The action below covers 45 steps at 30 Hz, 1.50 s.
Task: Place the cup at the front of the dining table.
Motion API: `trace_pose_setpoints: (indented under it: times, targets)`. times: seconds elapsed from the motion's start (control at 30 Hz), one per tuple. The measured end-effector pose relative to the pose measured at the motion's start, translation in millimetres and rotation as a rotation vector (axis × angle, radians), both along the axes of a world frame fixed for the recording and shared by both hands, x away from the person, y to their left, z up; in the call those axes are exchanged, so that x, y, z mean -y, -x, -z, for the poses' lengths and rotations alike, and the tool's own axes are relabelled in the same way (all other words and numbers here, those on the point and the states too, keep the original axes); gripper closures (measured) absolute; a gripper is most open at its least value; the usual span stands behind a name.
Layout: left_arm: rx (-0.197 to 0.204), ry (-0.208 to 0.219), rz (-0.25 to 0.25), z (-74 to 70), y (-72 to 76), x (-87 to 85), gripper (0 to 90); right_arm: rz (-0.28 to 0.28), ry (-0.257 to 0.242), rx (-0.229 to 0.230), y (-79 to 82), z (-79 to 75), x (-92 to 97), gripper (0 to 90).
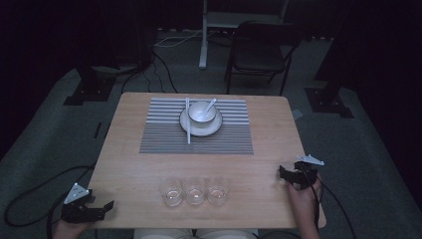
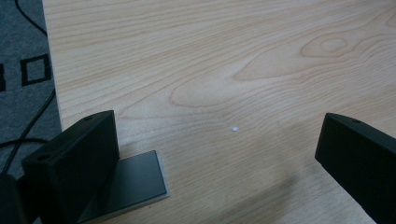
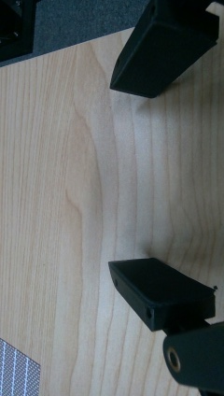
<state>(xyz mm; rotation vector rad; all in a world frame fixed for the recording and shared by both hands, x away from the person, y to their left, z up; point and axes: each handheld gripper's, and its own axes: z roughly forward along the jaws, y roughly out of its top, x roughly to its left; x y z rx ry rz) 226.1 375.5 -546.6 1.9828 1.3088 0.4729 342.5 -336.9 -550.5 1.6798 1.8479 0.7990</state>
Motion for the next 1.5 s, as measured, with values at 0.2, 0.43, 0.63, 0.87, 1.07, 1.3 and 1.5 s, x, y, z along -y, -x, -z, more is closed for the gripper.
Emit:
trace_pose_setpoints:
  times: [0.2, 0.43, 0.63, 0.87, 1.07, 1.3, 1.5]
  targets:
    - [-0.008, -0.009, -0.011, 0.8, -3.1, 0.1, 0.0, -0.001, 0.001, 0.000, -0.2, 0.0, -0.2, 11.4]
    - [0.007, -0.004, 0.014, -3.9, -3.7, 3.1, 0.0, -0.002, 0.001, 0.000, -0.2, 0.0, -0.1, 11.4]
    - [0.000, -0.023, 0.045, -6.1, -6.6, 11.1, 0.0, -0.002, 0.001, 0.000, -0.2, 0.0, -0.1, 11.4]
    - [-0.020, -0.016, 0.075, -7.6, -10.1, 20.4, 0.0, 0.001, 0.001, 0.000, 0.0, 0.0, -0.2, 11.5]
    - [-0.010, -0.001, 0.099, -14.2, -9.9, 28.1, 0.0, 0.002, 0.001, 0.000, 0.0, 0.0, -0.3, 11.4]
    - [-0.015, 0.012, 0.132, -18.4, -15.5, 38.2, 0.0, 0.002, 0.001, 0.000, 0.0, 0.0, -0.3, 11.5]
    - [-0.011, 0.009, 0.153, -21.9, -17.6, 46.2, 0.0, 0.002, 0.001, 0.000, 0.0, 0.0, -0.3, 11.4]
